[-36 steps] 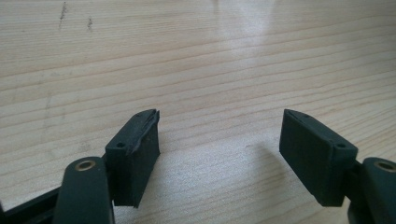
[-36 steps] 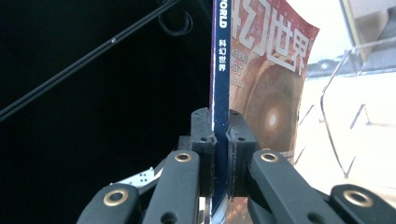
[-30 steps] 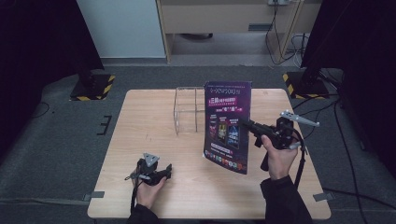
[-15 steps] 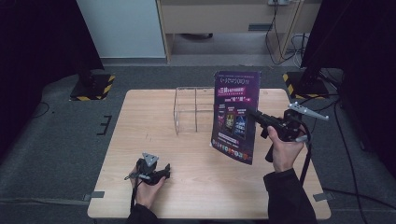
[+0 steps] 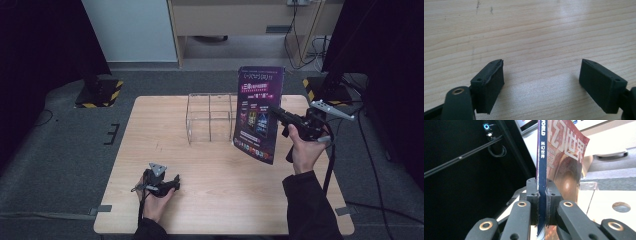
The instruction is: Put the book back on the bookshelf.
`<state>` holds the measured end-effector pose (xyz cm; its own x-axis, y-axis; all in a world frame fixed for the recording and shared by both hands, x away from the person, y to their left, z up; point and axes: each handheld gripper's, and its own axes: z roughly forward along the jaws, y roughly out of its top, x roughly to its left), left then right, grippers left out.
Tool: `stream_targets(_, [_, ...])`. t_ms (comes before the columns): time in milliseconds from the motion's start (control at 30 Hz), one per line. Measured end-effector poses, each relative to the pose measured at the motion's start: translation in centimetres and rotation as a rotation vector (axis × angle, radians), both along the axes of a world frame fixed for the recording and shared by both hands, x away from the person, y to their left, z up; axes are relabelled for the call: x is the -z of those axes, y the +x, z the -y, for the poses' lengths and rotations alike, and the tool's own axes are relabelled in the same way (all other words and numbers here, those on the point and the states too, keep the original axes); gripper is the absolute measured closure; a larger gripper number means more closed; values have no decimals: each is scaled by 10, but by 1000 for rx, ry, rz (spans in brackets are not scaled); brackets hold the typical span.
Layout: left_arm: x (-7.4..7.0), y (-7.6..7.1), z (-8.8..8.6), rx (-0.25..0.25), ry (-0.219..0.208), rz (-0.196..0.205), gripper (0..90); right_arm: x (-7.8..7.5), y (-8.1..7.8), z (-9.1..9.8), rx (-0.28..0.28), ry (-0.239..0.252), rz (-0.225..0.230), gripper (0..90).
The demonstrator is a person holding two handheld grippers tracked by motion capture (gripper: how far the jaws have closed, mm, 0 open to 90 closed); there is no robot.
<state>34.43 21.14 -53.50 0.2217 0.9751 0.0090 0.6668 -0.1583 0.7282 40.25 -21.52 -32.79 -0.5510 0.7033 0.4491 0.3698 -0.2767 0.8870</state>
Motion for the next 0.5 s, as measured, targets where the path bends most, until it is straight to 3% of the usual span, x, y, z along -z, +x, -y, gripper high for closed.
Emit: stream_targets(500, [0,1,0,-4,0,-3,167,8,28,-3,69,-18,33,846])
